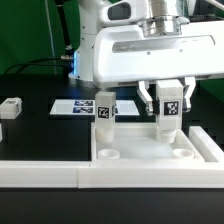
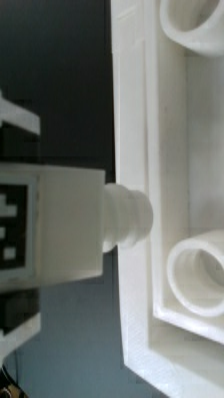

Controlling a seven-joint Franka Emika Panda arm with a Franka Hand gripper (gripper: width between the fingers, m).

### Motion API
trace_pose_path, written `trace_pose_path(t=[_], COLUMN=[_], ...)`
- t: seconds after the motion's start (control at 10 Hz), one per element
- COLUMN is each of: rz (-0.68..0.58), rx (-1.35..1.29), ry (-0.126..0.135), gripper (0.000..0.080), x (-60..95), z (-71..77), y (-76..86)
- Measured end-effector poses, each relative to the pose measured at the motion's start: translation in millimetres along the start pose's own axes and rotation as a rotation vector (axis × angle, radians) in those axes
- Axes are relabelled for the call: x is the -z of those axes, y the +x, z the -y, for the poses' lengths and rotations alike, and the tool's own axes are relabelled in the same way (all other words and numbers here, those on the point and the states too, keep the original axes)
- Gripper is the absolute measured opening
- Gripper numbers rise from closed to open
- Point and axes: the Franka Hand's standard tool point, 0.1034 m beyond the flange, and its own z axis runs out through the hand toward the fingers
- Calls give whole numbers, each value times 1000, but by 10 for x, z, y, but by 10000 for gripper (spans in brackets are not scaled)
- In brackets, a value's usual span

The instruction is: Assemble square table

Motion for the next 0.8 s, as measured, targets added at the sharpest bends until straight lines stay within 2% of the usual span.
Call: trace_pose_path(t=[0.1, 0.2, 0.4, 0.8], rz=[-1, -1, -15, -15], rx=[-4, 10, 52, 61], ry=[-1, -15, -38, -36], gripper=[287, 287, 287, 287], x=[11, 65, 35, -67], z=[6, 58, 140, 201], y=[-6, -52, -106, -187])
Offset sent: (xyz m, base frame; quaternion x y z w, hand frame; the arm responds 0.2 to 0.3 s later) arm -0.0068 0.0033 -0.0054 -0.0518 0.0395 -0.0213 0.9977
